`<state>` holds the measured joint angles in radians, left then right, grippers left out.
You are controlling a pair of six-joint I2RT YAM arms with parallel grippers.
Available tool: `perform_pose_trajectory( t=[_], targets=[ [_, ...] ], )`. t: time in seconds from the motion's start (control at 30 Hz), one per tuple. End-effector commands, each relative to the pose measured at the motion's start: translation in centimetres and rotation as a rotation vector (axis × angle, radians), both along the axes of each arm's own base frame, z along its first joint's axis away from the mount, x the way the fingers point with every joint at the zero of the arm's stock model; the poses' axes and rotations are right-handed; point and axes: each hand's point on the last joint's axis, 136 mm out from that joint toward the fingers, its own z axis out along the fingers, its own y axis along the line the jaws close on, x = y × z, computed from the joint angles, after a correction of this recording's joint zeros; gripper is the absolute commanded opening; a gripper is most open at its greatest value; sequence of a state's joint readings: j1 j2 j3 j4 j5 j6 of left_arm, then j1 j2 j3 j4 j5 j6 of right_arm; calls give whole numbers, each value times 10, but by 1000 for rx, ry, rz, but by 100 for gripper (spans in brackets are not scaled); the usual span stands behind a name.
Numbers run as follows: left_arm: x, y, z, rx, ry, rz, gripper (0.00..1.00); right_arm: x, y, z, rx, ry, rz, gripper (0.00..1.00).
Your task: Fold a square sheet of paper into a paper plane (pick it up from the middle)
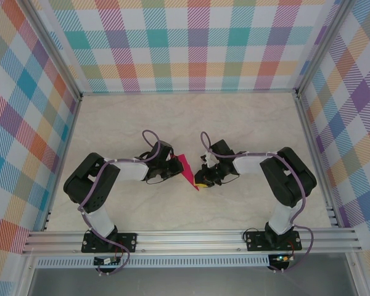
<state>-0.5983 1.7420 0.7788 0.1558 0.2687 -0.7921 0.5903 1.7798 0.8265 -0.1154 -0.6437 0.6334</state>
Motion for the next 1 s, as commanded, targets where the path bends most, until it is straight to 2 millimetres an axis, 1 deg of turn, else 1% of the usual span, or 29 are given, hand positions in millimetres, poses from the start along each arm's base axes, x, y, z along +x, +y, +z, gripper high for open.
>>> perform_pose_trajectory(
  t=[0.0,0.07,0.13,0.27,0.37,0.47,0.5,0.57,0.67,0.8,0.87,0.97],
  targets=[
    [-8,7,-19,70,52,9,8,-13,-7,-18,-47,46,26,13],
    [-8,8,-19,72,53,8,8,-12,-8,-21,-62,47,21,12],
    [-8,8,-19,75,55,11,8,-10,-8,-19,-65,39,14,12],
    [-9,10,-21,85,65,14,8,-2,-6,2,-48,-24,0,16],
    [-10,11,-22,103,80,18,8,5,-12,19,-75,-95,-17,19],
    [-10,12,-22,112,91,18,8,11,-20,30,-137,-177,-24,20],
    [-10,12,-22,114,93,19,8,12,-20,33,-149,-192,-21,20],
    [-10,12,-23,115,98,20,7,12,-14,37,-160,-216,3,20],
    [-11,12,-24,113,101,21,7,12,3,38,-159,-226,43,19],
    [-11,12,-24,116,104,21,7,13,24,30,-177,-218,91,18],
    [-12,12,-25,115,109,21,7,14,31,22,-193,-208,106,17],
    [-13,13,-26,118,112,20,7,15,33,12,-218,-191,107,17]
  ],
)
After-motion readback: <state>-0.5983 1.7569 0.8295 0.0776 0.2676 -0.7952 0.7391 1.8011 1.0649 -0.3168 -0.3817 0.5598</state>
